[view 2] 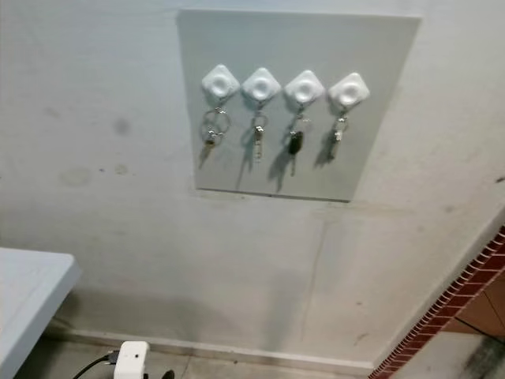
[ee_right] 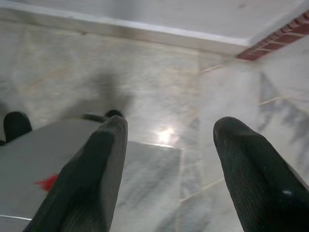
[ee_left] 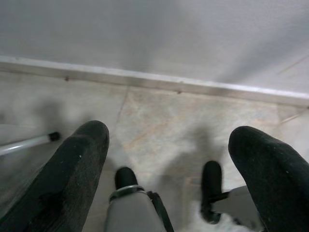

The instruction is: Hang keys on a hook

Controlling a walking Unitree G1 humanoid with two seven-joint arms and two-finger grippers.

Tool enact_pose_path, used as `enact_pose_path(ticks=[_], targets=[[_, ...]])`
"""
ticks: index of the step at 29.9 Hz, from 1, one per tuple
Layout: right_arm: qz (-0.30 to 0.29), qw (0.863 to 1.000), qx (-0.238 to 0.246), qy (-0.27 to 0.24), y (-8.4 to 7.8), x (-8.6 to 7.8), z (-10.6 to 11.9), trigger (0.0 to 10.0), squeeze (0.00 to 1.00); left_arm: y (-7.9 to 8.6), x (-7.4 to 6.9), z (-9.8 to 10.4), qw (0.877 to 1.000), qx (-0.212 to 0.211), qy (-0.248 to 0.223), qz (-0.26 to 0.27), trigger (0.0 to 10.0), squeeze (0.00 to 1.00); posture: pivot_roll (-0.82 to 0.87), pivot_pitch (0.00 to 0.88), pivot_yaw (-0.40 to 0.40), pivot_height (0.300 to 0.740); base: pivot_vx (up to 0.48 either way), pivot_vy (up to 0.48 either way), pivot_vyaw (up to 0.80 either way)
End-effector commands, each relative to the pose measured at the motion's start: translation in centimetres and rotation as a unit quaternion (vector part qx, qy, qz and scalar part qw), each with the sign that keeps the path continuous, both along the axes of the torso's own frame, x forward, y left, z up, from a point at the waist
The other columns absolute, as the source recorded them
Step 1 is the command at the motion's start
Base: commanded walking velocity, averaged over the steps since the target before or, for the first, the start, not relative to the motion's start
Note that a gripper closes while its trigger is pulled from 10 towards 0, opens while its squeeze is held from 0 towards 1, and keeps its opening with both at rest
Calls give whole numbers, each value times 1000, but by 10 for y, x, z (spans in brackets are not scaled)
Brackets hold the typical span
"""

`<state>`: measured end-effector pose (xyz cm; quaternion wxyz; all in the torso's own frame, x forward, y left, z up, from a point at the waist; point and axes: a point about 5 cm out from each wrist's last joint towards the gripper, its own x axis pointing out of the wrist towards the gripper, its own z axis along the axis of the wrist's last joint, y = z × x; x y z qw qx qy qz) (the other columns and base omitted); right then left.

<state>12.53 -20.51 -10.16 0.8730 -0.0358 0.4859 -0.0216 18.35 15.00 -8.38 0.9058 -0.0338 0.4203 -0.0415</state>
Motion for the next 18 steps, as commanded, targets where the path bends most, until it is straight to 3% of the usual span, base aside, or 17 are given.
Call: enact_pose_path(ticks=[1,18], targets=[[0,1000,8,-3,5,3,0,10000,0,9,-4,-2,1000,14,11,3,10000,0,-28,0,-14,740,0,-356,0],[-5,1000,12,7,6,-2,-2,10000,0,13,-7,-3,1000,18,17,6,10000,0,-24,0,-11,740,0,-389,0]])
